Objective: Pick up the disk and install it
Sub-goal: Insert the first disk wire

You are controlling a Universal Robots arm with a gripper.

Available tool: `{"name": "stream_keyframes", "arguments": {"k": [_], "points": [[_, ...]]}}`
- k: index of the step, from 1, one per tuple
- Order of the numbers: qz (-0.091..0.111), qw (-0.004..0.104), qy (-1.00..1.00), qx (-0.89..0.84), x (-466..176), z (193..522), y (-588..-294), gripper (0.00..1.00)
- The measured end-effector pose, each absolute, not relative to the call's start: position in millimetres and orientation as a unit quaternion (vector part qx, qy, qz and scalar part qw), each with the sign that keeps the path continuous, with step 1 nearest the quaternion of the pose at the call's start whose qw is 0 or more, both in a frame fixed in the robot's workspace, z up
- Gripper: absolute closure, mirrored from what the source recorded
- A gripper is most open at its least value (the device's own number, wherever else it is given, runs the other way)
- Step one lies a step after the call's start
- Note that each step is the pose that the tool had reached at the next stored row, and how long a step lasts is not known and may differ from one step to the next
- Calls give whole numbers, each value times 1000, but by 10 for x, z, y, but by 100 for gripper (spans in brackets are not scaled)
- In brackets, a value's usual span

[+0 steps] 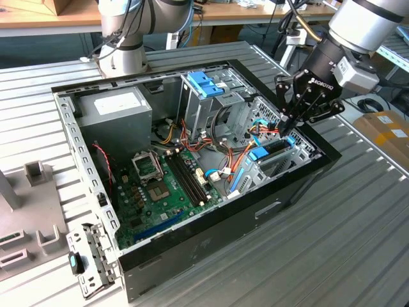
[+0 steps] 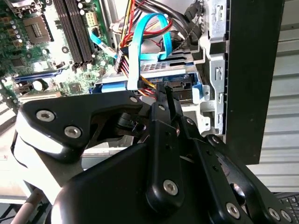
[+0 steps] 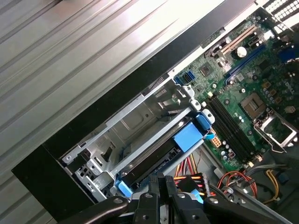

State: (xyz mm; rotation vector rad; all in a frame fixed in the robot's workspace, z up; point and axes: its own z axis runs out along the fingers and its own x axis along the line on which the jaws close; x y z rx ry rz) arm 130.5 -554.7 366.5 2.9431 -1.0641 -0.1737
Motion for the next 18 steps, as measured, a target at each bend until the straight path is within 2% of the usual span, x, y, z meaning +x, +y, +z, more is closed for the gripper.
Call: {"name": "stream_keyframes", "arguments": {"k": [18], "points": [[-55, -5, -475, 878, 1304, 3633, -5547, 83]]}}
